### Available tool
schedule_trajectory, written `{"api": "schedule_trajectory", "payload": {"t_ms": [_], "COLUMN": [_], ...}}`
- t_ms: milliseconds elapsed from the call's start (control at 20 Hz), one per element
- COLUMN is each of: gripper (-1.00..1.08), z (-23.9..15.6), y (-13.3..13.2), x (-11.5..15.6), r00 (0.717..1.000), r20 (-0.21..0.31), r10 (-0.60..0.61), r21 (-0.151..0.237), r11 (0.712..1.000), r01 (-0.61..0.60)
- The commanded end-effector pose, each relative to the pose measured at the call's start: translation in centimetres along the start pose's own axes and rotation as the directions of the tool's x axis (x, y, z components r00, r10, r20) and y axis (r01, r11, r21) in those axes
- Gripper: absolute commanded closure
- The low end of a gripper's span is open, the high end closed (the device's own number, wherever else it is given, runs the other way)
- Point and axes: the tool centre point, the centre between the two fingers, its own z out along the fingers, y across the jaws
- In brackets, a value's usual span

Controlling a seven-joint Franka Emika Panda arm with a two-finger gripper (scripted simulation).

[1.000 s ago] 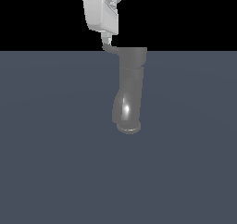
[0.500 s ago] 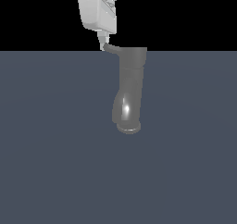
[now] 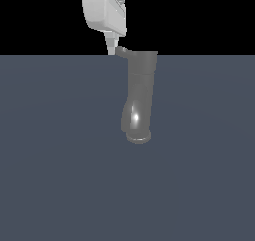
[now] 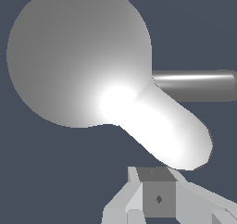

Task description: Turn on the faucet by rotating a designated handle.

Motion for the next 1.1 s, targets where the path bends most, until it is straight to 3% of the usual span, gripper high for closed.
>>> {"api": "schedule_trajectory", "payload": {"t_ms": [0, 350, 400, 1050], "gripper": [1.08, 1.08, 1.08, 1.08], "z": [0.0, -0.1, 0.0, -0.1], "y": [0.8, 2.6, 2.4, 4.1], "x": [1.2, 2.0, 0.7, 7.3], "r00": [1.0, 1.0, 1.0, 1.0], "r20": [-0.004, -0.004, -0.002, -0.004], "r10": [0.014, 0.014, -0.008, 0.01], "r21": [-0.004, -0.006, -0.004, -0.006], "r11": [1.0, 1.0, 1.0, 1.0], "r01": [-0.014, -0.014, 0.008, -0.01]}}
